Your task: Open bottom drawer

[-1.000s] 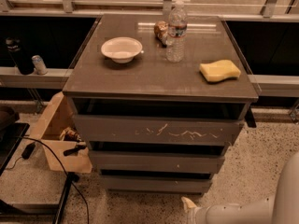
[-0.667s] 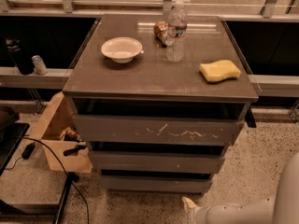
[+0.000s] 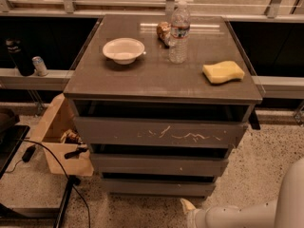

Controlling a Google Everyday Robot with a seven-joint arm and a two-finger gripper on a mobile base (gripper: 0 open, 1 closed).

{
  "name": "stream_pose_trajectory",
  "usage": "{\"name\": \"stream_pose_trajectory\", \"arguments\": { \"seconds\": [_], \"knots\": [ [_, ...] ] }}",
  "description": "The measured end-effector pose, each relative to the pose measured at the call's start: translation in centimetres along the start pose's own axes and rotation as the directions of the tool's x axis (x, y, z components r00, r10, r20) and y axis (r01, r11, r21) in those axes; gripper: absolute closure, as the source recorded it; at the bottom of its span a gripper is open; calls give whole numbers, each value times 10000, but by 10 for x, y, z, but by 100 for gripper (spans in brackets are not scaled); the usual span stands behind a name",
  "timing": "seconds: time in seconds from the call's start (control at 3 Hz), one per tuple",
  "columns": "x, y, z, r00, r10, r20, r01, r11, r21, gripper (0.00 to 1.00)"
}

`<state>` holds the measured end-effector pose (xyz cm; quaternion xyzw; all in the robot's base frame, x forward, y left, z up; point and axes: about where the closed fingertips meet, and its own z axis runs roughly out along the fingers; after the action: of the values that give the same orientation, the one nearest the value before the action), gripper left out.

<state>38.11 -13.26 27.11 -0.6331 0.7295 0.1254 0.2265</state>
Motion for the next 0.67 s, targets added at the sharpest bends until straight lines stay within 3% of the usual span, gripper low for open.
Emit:
{"name": "stream_pose_trajectory", "arguments": {
  "seconds": [0.67],
  "knots": [
    [7, -23, 31, 9981, -526, 323, 517, 9983, 286, 0]
  ]
}}
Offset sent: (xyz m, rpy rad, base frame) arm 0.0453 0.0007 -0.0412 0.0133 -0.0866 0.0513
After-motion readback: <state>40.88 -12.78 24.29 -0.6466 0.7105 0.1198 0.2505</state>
